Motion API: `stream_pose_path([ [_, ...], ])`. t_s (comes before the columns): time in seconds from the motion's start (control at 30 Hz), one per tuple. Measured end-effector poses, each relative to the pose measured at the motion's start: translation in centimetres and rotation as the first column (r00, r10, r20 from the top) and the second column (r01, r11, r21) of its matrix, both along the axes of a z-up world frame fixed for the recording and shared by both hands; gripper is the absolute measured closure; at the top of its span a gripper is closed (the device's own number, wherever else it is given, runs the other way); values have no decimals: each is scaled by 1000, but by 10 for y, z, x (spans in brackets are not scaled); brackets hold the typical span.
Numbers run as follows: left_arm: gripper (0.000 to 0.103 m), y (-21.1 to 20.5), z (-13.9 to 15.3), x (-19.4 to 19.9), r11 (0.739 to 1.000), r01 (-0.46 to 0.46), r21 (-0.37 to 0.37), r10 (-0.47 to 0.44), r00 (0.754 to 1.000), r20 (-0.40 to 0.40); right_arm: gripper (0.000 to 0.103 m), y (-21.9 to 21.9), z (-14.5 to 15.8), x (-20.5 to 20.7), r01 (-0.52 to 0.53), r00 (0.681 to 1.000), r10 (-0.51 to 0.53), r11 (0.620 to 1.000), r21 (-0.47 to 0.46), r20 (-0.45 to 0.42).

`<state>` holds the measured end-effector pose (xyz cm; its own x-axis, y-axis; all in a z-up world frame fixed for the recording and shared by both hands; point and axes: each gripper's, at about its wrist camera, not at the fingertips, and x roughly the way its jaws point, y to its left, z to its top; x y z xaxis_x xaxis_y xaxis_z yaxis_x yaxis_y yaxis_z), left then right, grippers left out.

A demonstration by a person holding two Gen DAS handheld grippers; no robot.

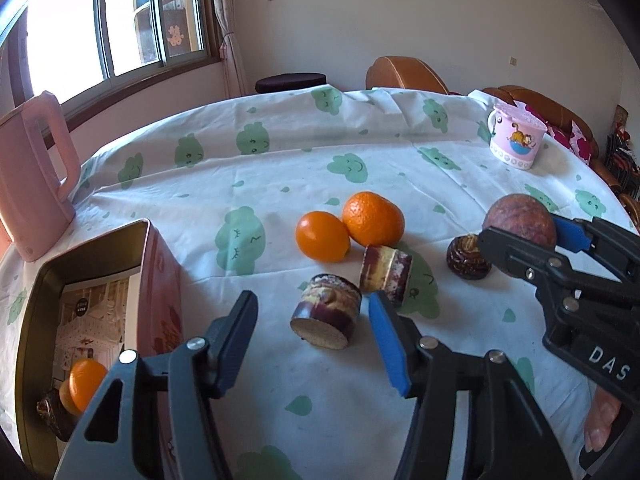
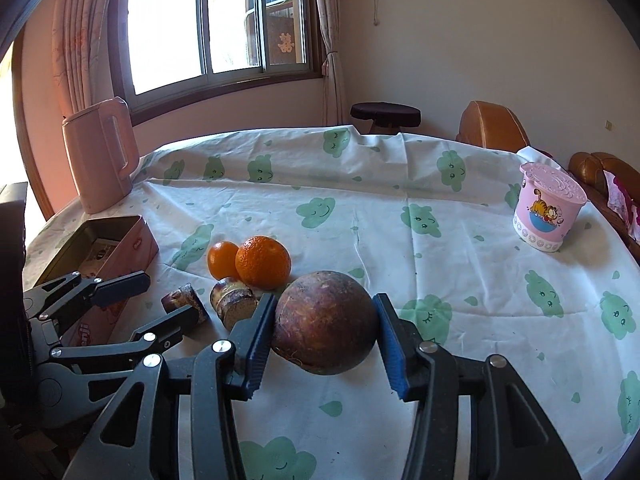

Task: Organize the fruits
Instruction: 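Grasp the white-and-brown jar with the left gripper while the right gripper grasps the large brown round fruit, then carry the jar and large brown fruit over the tin box with both grippers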

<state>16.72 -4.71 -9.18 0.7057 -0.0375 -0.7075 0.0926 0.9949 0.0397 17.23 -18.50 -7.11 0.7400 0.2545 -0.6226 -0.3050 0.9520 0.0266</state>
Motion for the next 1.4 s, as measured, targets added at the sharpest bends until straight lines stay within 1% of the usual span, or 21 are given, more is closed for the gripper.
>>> stream_pose_path([
  [0.07, 44, -2, -3, 4, 1000, 12, 6, -12, 1000, -19, 53, 2, -4, 1, -6, 1000, 6, 1000, 1, -8],
  [0.13, 44, -1, -7, 9, 1000, 18, -5, -18, 999, -50, 53, 4, -8, 2, -10, 1000, 10, 1000, -1, -15],
  [0.17, 46, 0, -8, 12, 1000, 19, -18, -20, 998, -61, 53, 5, -10, 2, -12, 1000, 12, 1000, -4, -18],
  [0.23, 66, 3, -10, 16, 999, 28, -44, -31, 997, -77, 53, 6, -12, 3, -14, 1000, 14, 1000, -3, -25],
  [0.4, 67, 8, -11, 17, 994, 41, -106, -50, 995, -85, 53, 7, -11, 1, -25, 1000, 25, 1000, -9, -15],
  [0.53, 67, 15, -6, 12, 989, 39, -145, -46, 998, -47, 53, 6, -10, -1, -29, 1000, 29, 1000, -3, -1],
  [0.9, 67, 12, 9, -3, 992, 47, -115, -39, 997, 69, 52, 5, -4, -9, -50, 998, 49, 999, 19, 43],
  [1.17, 67, 11, 17, -15, 994, 45, -96, -31, 989, 143, 52, 4, 1, -17, -59, 994, 56, 998, 29, 90],
  [1.4, 67, 12, 22, -22, 995, 39, -90, -21, 981, 191, 52, 3, 4, -22, -62, 990, 57, 998, 33, 128],
])
